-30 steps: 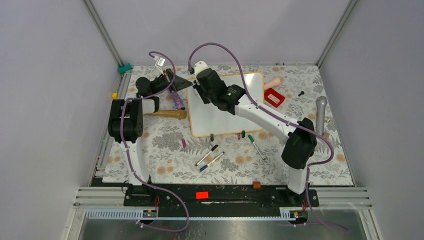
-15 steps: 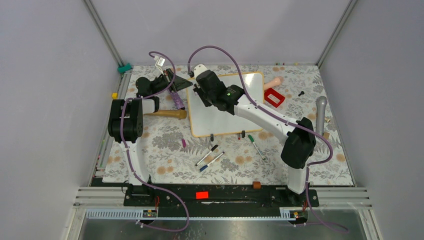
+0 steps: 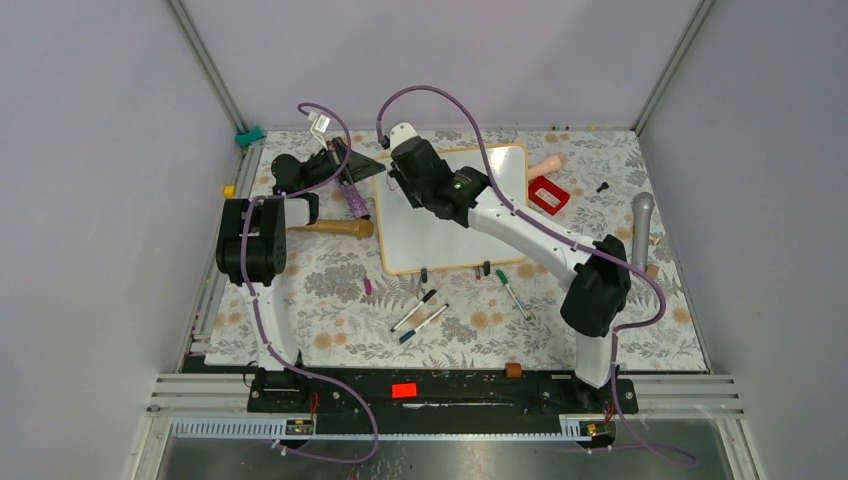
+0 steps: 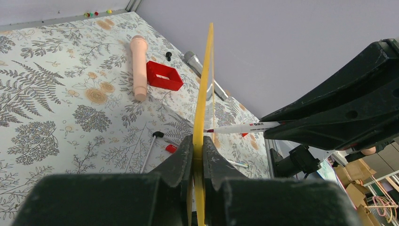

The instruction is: Write a sentence on the whiteboard

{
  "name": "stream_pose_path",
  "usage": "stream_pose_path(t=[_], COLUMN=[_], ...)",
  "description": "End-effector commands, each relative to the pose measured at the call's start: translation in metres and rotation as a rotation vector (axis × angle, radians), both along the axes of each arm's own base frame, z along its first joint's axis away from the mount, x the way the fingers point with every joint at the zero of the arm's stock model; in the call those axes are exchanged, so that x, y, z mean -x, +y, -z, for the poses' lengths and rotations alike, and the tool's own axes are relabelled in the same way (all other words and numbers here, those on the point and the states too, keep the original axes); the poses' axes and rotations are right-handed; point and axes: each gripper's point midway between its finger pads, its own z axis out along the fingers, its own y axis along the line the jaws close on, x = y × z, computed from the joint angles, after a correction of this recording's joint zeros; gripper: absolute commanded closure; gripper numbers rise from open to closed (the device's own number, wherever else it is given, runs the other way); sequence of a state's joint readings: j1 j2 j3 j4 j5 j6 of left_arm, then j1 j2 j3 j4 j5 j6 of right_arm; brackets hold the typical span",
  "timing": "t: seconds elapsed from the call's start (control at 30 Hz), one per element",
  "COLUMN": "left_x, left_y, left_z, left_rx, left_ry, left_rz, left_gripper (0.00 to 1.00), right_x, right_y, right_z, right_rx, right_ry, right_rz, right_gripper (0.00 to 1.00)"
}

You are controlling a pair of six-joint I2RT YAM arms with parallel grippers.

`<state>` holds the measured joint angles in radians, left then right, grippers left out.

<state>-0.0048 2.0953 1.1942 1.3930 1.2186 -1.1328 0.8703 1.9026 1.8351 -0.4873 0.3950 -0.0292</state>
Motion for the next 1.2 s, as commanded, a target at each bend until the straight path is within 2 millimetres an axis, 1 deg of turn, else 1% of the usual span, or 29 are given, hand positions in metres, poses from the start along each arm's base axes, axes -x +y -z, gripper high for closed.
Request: stream_pose_path(t=[0.0,0.37,0.77,1.17], left_x=[0.023,0.022,0.022,0.022], left_y=[-0.01,-0.01,-0.01,-0.01], left_z=[-0.011,-0.01,-0.01,-0.01], left_rx=[-0.067,-0.066,-0.067,-0.068], left_ry=[-0.198,-0.197,-0.201,-0.201], left_rz=[0.084,0.083,0.082,0.083], left_gripper=[1.0,1.0,1.0,1.0], right_x=[-0.015,-0.017,-0.005,0.002], right_y=[0.002,0.013,0.022,0.013], right_z=[-0.017,-0.017,-0.008,0.003], right_rx=[-0.018,-0.036,-0.049,-0.007], right_ry=[-0.058,-0.054,0.005,0.039], right_rz=[0.031,-0.007,-0.077,-0.072], right_gripper=[1.0,1.0,1.0,1.0])
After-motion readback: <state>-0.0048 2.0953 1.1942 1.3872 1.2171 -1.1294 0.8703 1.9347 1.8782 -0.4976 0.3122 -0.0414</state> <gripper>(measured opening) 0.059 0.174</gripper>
